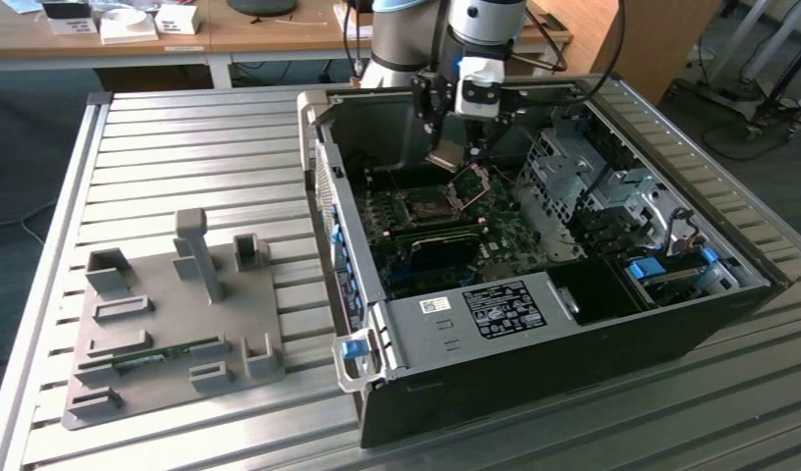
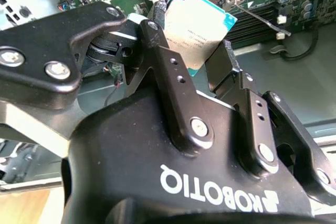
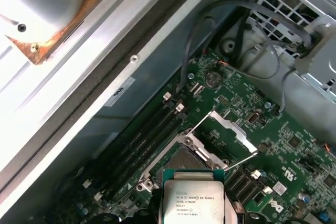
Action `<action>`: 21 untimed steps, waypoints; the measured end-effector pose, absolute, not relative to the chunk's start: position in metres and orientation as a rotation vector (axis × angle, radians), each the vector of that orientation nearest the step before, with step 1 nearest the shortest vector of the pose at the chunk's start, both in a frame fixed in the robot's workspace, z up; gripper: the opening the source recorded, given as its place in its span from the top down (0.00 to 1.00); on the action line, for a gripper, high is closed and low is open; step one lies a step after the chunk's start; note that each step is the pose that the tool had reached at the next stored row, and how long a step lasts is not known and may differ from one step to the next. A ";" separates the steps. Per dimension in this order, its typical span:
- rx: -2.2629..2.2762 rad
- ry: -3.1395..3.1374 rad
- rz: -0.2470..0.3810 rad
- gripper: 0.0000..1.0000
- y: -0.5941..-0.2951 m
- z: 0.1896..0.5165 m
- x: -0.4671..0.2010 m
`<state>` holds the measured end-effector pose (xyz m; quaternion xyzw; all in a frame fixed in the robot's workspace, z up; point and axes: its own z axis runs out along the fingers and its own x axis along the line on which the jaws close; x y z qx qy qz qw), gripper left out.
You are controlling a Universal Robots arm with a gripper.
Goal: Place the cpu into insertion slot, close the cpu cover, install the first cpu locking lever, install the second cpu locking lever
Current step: 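Place the cpu into insertion slot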
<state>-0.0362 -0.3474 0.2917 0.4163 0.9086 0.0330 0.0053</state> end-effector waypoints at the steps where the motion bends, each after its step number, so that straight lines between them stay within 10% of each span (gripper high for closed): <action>1: 1.317 2.838 0.103 0.46 -0.347 0.292 -0.036; 21: 1.548 2.713 0.101 0.46 -0.347 0.291 -0.036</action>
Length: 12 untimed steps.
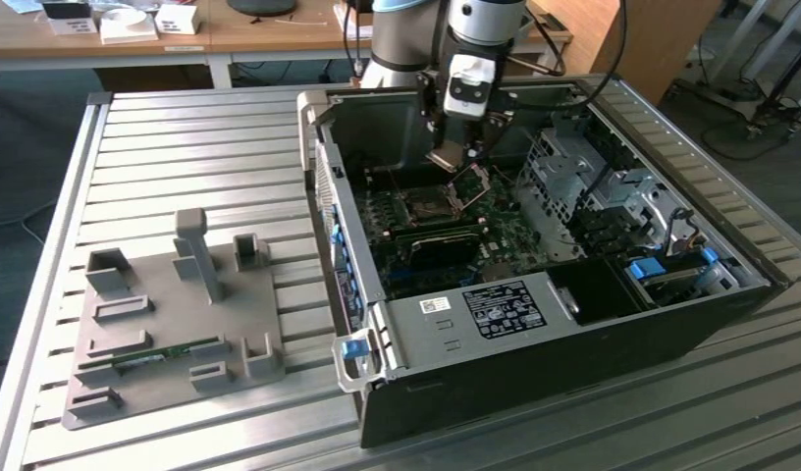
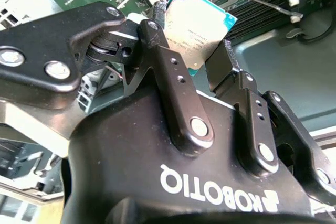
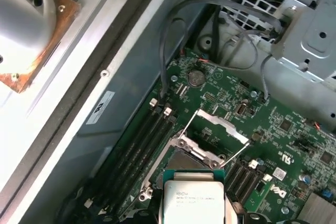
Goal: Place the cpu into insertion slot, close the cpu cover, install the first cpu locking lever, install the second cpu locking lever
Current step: 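Place the cpu into insertion slot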
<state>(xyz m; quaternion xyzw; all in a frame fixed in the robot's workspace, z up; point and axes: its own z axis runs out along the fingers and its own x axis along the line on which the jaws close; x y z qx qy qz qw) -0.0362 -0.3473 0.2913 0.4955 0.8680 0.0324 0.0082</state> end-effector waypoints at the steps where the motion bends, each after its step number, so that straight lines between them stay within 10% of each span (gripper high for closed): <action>1: 1.569 2.700 0.101 0.46 -0.347 0.291 -0.036; 12: 1.796 2.548 0.098 0.46 -0.347 0.290 -0.036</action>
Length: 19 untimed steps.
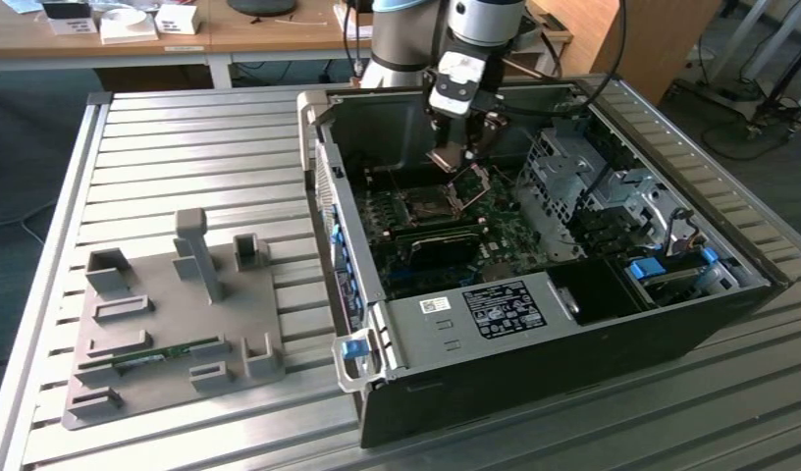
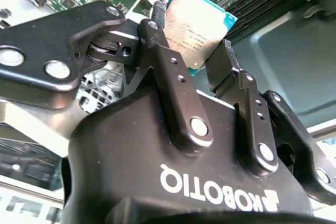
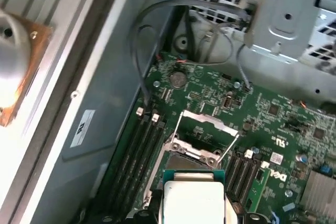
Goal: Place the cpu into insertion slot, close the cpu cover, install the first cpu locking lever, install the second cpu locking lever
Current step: 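Place the cpu into insertion slot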
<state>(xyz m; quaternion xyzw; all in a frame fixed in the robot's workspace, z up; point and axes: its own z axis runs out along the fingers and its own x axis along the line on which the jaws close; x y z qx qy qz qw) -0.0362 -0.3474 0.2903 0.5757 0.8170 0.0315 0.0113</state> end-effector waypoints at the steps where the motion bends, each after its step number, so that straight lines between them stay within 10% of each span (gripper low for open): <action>1: 1.815 2.534 0.098 0.46 -0.347 0.290 -0.036; 19: 2.003 2.382 0.095 0.46 -0.347 0.290 -0.036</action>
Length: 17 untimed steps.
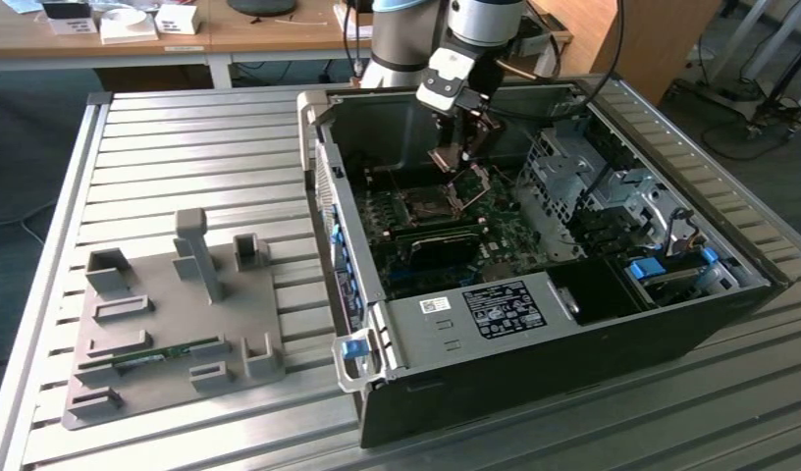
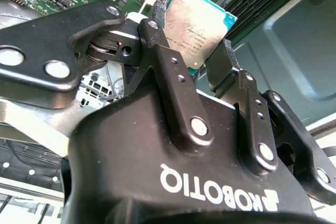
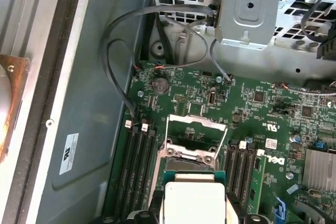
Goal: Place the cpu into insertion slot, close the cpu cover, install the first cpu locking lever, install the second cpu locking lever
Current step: 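Place the cpu into insertion slot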
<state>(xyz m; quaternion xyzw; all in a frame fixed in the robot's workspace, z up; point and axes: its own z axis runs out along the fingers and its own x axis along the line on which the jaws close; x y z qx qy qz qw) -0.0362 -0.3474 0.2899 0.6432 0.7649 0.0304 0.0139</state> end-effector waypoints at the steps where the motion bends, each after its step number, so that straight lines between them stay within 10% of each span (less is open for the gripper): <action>1: 2.004 2.383 0.093 0.46 -0.347 0.290 -0.036; 17: 2.130 2.296 0.067 0.46 -0.347 0.289 -0.036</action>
